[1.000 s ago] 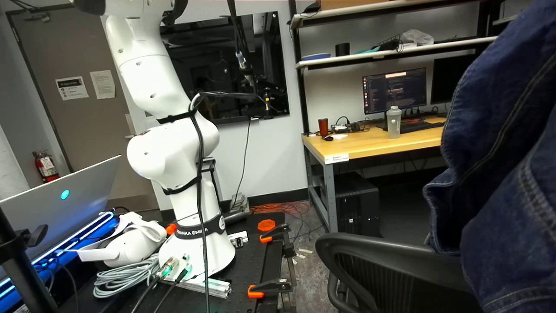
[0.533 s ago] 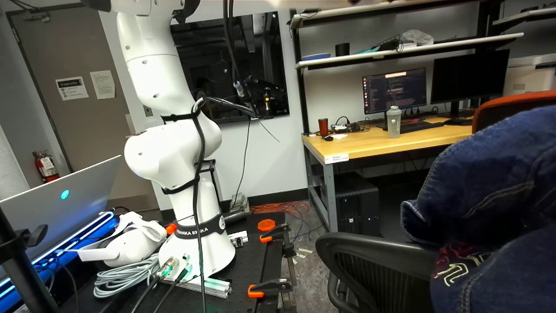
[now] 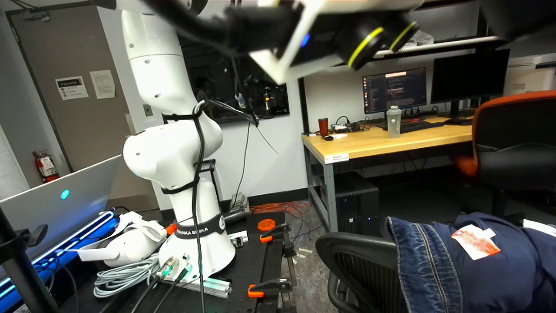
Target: Hang the denim jacket over the backrest of the chair
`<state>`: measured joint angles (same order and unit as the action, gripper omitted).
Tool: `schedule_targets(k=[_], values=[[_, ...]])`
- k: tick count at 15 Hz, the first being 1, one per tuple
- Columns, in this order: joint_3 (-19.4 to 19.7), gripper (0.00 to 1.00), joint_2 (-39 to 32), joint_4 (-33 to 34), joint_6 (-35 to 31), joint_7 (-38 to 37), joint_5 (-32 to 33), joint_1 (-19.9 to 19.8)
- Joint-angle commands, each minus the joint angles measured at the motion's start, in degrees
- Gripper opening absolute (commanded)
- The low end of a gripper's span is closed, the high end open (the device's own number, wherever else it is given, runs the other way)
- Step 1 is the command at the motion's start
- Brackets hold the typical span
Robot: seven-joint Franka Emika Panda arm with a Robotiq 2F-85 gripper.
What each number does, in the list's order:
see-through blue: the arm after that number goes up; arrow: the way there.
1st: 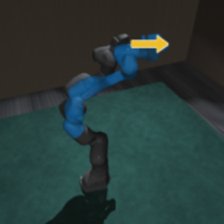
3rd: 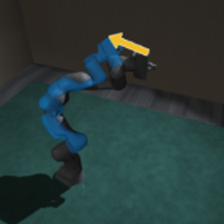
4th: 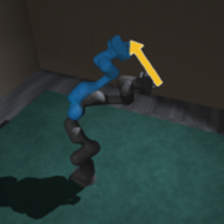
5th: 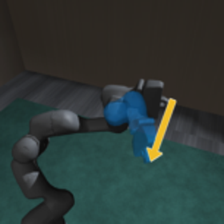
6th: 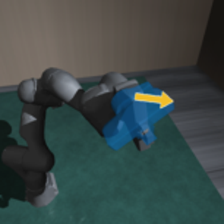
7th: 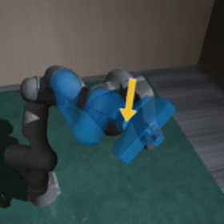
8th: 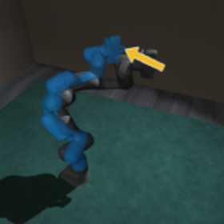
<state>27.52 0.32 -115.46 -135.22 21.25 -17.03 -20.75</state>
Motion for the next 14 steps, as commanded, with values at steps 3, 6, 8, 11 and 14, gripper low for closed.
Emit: schedule_targets(k=[3,6,8,11,14], values=[[-5.5,1.0,5.2,-5.5,-9.2,1.8,5.8,1.6],[-8.4,1.0,9.4,-10.0,-15.0,3.5,7.4,3.8],[-9.8,1.0,12.4,-13.6,-18.8,5.1,6.8,6.0],[-10.8,1.0,16.4,-18.9,-22.3,6.9,6.3,9.8],[-11.1,1.0,19.5,-23.7,-23.9,7.8,6.5,13.8]])
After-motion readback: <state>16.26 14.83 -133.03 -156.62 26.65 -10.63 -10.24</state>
